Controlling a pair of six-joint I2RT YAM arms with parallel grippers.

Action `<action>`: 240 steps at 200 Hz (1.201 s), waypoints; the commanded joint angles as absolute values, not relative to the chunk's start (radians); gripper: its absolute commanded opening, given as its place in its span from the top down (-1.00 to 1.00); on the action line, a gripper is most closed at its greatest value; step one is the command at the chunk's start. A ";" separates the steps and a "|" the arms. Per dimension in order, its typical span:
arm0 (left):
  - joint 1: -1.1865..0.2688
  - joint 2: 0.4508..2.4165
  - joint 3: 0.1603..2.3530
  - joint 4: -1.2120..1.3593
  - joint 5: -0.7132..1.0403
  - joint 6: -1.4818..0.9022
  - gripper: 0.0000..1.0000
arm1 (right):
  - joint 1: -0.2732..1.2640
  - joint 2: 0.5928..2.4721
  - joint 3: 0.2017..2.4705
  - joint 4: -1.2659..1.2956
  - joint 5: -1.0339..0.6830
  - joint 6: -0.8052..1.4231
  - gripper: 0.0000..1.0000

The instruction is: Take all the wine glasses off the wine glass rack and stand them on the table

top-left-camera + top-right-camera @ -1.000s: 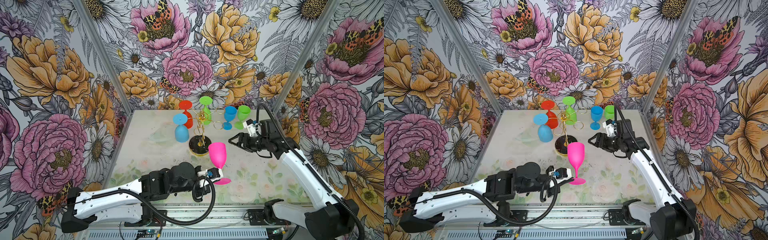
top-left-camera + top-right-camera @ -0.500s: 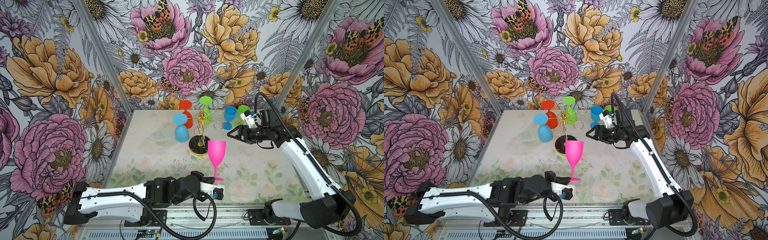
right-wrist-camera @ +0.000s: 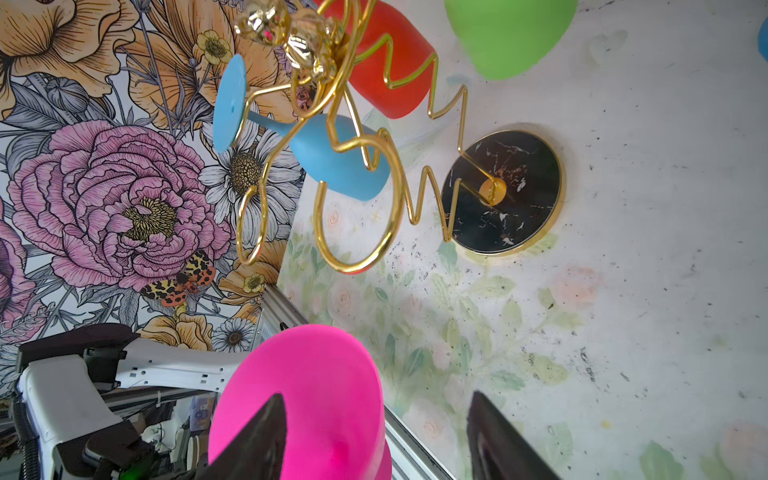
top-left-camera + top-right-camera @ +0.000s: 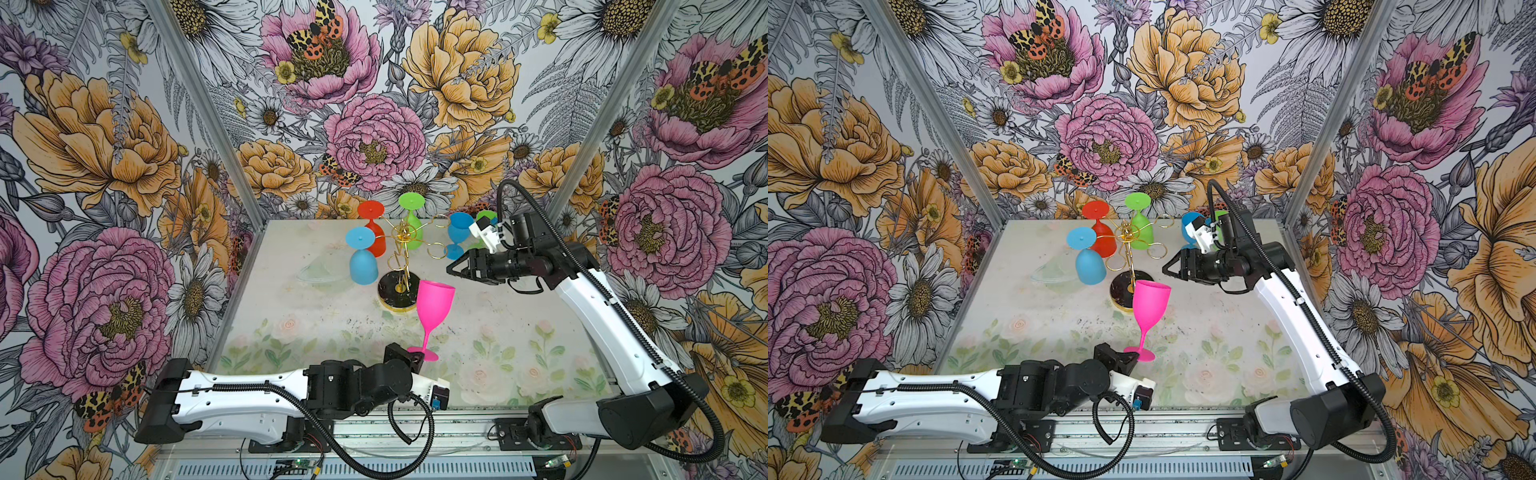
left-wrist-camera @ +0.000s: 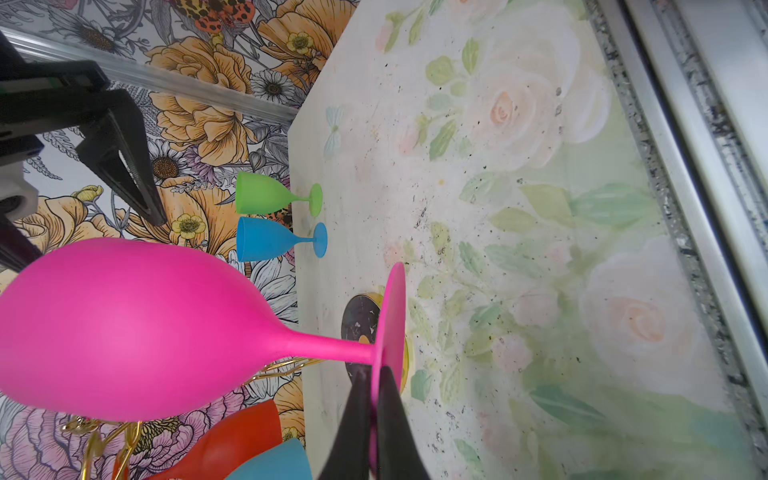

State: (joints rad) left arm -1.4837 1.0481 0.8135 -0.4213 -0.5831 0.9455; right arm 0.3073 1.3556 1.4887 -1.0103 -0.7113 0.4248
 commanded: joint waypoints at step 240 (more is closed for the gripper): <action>-1.451 1.064 0.622 -0.179 -0.871 1.466 1.00 | 0.402 1.386 1.430 -1.120 -0.688 0.358 0.74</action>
